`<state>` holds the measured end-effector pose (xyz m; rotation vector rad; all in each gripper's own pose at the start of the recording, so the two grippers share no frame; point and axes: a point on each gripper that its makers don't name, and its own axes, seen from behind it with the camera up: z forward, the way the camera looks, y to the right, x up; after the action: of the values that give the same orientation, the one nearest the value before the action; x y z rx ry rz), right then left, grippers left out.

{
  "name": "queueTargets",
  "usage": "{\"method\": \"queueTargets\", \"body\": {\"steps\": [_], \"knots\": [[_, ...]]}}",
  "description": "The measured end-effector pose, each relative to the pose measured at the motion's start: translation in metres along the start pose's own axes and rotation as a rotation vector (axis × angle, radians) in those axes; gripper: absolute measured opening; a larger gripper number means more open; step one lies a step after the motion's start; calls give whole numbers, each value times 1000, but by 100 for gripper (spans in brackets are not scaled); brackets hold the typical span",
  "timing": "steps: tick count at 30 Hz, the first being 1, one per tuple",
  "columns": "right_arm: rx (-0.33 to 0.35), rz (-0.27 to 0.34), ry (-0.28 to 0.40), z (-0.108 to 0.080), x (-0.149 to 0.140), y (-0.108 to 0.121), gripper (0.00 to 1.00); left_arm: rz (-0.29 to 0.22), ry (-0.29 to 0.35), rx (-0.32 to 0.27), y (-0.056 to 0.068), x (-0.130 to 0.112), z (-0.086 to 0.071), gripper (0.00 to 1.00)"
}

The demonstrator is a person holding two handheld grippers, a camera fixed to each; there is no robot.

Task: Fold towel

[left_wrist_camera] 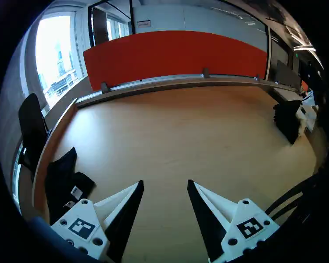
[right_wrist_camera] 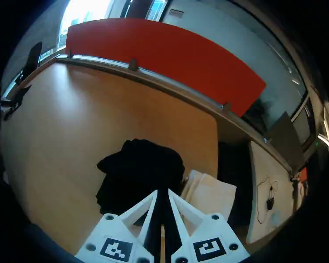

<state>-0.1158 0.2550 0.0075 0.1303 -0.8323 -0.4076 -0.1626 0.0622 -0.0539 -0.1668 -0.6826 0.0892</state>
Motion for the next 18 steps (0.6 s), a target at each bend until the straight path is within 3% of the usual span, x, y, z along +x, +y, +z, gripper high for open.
{"method": "queueTargets", "body": {"steps": [8,18], "knots": [[2,-6,-6,-4,-3,-5,5,-3,5,0,0,1,-2,73],[-9,13,-63,0,-32,0,5,1,5,2,-2,-1,-6,73]]}}
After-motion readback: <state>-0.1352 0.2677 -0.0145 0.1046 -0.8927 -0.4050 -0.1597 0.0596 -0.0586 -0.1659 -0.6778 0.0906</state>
